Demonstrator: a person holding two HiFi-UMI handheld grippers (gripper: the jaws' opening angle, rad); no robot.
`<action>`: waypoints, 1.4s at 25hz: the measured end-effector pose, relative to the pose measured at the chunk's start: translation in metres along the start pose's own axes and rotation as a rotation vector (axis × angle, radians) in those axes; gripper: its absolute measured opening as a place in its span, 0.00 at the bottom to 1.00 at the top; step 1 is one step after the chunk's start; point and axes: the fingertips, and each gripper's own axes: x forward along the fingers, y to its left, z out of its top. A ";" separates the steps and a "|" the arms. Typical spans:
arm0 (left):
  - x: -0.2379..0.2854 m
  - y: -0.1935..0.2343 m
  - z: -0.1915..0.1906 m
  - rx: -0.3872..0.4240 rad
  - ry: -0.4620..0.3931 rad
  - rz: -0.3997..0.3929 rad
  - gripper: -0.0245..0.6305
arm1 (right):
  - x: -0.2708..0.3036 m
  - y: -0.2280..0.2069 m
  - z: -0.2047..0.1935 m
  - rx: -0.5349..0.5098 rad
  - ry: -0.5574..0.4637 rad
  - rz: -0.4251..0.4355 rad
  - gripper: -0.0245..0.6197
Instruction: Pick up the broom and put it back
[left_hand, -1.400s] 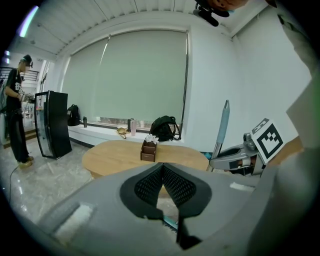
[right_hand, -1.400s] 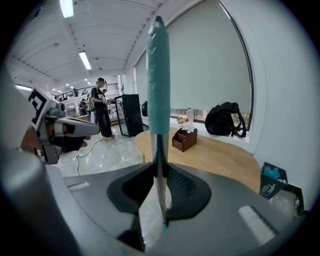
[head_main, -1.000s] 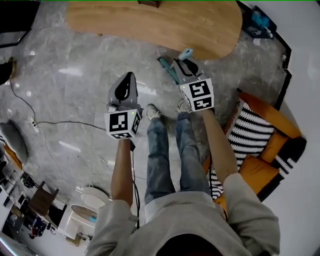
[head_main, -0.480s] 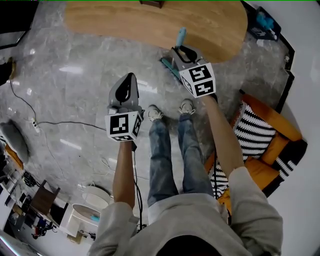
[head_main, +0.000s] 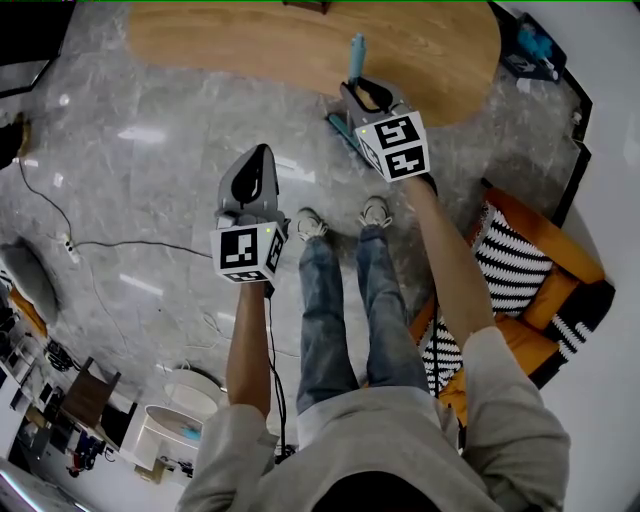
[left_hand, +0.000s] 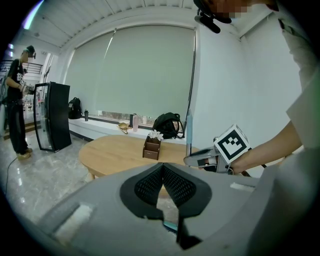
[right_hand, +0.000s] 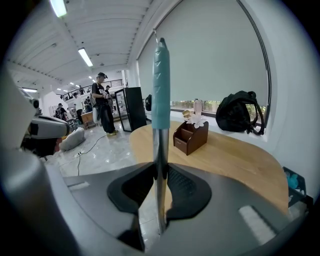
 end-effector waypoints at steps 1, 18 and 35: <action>0.000 0.000 0.000 -0.001 -0.001 0.001 0.04 | 0.001 0.000 0.000 -0.004 0.002 0.002 0.17; -0.006 0.008 -0.001 -0.020 -0.006 0.014 0.04 | 0.008 -0.001 0.005 -0.027 0.010 -0.021 0.19; -0.016 0.008 0.006 -0.026 -0.027 0.026 0.04 | -0.027 0.002 0.006 0.014 -0.067 -0.069 0.38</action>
